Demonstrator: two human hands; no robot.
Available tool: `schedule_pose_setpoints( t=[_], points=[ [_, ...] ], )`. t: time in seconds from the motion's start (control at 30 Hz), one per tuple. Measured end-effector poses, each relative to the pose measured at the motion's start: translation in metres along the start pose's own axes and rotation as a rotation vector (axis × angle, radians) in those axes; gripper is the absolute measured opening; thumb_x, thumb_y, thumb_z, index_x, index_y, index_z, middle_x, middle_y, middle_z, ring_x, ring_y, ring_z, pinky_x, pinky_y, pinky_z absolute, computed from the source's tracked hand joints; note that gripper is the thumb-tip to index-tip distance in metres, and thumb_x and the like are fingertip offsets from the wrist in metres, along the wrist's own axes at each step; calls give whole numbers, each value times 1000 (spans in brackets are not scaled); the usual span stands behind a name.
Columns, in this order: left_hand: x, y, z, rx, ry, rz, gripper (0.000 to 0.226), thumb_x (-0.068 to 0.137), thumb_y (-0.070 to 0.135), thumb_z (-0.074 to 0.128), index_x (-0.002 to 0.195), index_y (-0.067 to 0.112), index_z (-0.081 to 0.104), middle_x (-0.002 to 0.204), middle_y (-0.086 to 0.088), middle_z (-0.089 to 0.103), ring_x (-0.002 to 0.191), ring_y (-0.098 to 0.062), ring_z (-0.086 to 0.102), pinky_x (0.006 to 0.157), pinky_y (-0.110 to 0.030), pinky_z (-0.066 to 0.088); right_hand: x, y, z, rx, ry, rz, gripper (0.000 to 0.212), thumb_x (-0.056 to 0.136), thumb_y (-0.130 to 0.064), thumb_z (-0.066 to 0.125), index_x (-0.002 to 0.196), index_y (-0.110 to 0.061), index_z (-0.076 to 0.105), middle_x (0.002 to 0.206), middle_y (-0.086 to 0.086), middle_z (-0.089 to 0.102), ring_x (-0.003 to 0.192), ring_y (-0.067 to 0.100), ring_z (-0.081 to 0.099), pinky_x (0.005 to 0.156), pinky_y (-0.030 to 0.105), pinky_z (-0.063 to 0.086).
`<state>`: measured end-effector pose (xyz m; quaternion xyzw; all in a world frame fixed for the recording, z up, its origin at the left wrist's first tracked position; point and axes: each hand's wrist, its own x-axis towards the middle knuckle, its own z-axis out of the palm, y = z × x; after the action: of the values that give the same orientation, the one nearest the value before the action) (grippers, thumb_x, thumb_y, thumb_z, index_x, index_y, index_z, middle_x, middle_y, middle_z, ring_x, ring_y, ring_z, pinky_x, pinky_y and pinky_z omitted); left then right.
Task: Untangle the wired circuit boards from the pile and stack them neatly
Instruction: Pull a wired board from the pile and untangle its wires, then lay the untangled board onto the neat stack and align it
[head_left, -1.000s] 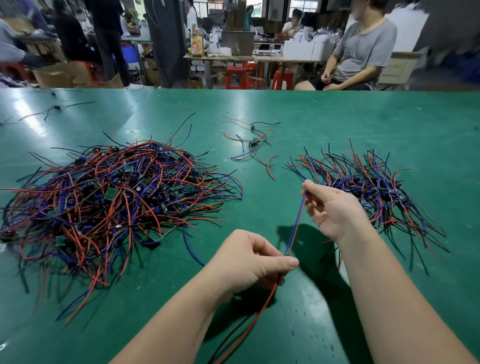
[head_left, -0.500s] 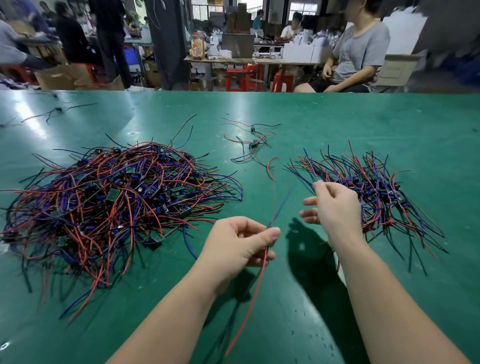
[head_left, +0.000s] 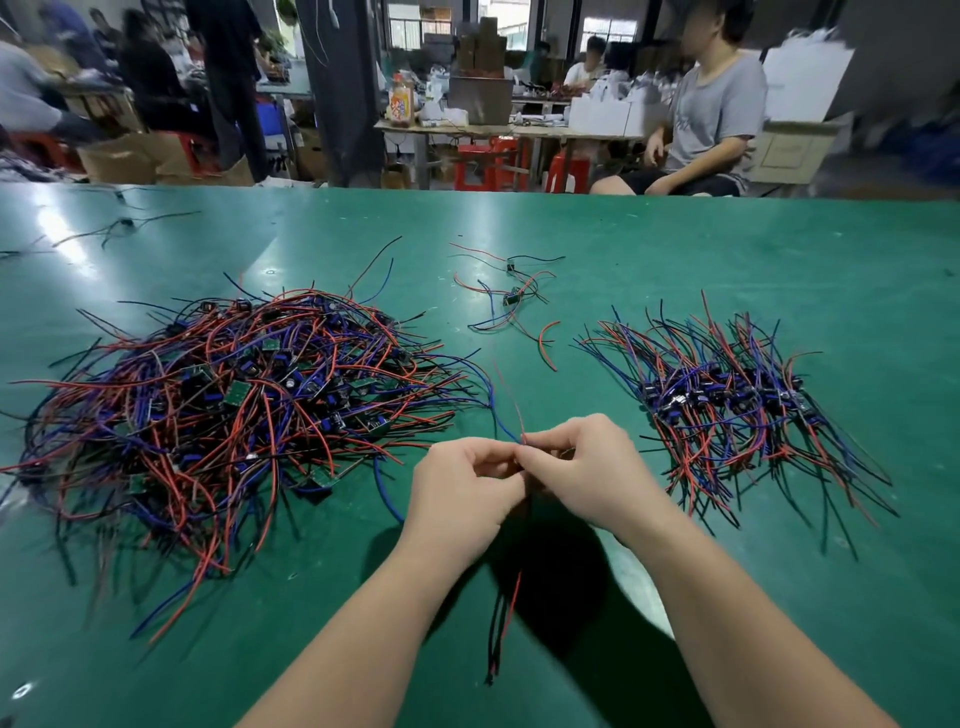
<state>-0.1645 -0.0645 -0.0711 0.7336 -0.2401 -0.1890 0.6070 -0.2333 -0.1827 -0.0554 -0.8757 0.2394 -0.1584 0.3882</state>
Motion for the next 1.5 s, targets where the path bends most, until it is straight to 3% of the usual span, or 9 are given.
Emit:
schedule_pose_setpoints(
  t=[0.17,0.27,0.37,0.5,0.63,1.03,1.23,1.37,1.5],
  points=[
    [-3,1,3,-29,29,54,20,64,30,68,83,25,72,76,4,75,70,-10,71,75,-33,58,12,-13,-24,268,32,58,17,78,-5,65,67,-15,74,66,11,70,61,19,63,73,48,57],
    [-5,1,1,98,76,159,20,75,27,68,93,21,73,77,9,74,70,-11,72,73,-38,59,23,-12,-70,373,355,-36,21,78,-2,65,72,-21,74,59,1,69,54,13,64,58,31,57],
    [-5,2,-2,199,121,264,16,83,15,66,96,18,74,78,10,73,68,-5,69,71,-26,56,32,12,-113,55,552,24,17,76,-16,68,87,-29,67,60,-1,69,58,13,67,62,28,53],
    [-2,3,-11,529,180,412,26,84,11,61,109,10,69,100,-2,71,88,-14,65,85,-23,48,43,56,-122,-375,330,285,18,77,-18,73,90,-18,61,77,7,68,75,24,65,75,33,51],
    [8,-2,-28,831,229,282,40,87,19,55,127,14,56,131,-3,53,122,-21,44,104,-30,31,46,81,-109,-465,271,271,16,78,-16,76,69,-15,62,73,5,66,69,22,59,67,26,40],
    [14,-14,-44,1179,227,-72,45,88,15,45,133,22,44,153,-7,26,134,-27,28,108,-41,24,44,43,-98,-718,146,197,18,85,-19,59,84,-12,75,84,13,69,76,29,61,73,34,53],
    [22,-15,-52,957,271,18,33,97,29,46,121,11,60,133,-7,50,120,-27,45,100,-39,39,25,-23,-25,-413,163,-97,21,85,-26,59,98,-19,74,105,3,69,101,23,62,91,35,48],
    [26,-15,-64,882,363,26,39,90,1,49,125,16,59,124,-6,58,114,-26,50,93,-39,44,11,-23,16,-302,87,-125,16,86,-20,57,90,-18,73,96,1,69,91,20,62,84,34,50],
    [24,-14,-63,1041,515,125,44,86,1,51,124,22,60,137,-3,51,127,-25,39,102,-39,31,5,-6,24,-234,57,-106,14,84,-19,59,87,-21,73,86,-8,70,69,5,57,73,23,47]
  ],
)
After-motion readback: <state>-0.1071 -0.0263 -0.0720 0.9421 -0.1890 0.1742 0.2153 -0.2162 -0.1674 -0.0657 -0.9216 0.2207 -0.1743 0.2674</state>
